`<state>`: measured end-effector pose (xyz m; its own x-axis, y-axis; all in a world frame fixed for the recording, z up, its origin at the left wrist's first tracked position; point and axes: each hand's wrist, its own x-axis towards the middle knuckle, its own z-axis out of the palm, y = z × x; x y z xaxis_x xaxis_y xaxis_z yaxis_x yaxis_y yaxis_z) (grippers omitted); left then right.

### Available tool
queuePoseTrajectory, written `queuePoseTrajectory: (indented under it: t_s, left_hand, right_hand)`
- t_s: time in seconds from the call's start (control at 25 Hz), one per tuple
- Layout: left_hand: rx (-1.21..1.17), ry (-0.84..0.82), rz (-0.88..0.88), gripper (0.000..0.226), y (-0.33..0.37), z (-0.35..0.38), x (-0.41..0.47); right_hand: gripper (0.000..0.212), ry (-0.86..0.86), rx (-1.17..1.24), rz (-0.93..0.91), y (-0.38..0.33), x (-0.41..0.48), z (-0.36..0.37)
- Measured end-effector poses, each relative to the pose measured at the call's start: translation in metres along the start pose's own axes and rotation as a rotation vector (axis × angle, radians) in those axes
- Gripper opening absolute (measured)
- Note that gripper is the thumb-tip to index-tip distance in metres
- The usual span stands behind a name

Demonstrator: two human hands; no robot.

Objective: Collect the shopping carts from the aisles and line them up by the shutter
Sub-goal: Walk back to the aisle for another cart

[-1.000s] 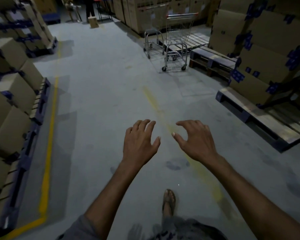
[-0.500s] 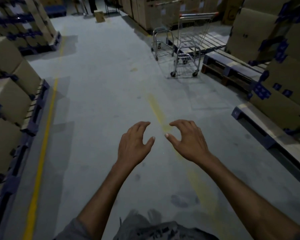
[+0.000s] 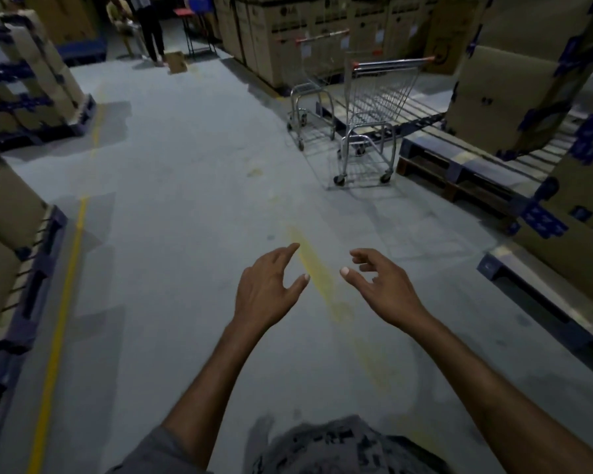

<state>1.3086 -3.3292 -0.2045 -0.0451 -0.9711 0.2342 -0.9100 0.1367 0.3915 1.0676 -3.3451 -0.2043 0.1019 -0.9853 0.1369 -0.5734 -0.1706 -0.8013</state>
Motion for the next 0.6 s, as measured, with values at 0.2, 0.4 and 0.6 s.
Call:
queuePoseTrajectory:
  t_s: [0.2, 0.4, 0.6]
  left_hand:
    - [0.150, -0.022, 0.172, 0.067, -0.033, 0.008, 0.135]
    - [0.119, -0.028, 0.207, 0.070, -0.046, 0.046, 0.258]
    - [0.102, -0.017, 0.161, 0.070, -0.062, 0.072, 0.386]
  right_hand:
    - [0.050, 0.087, -0.133, 0.004, -0.001, 0.114, 0.008]
    - [0.048, 0.107, -0.183, -0.006, 0.027, 0.238, 0.012]
    - [0.050, 0.108, -0.175, -0.041, 0.056, 0.379, 0.006]
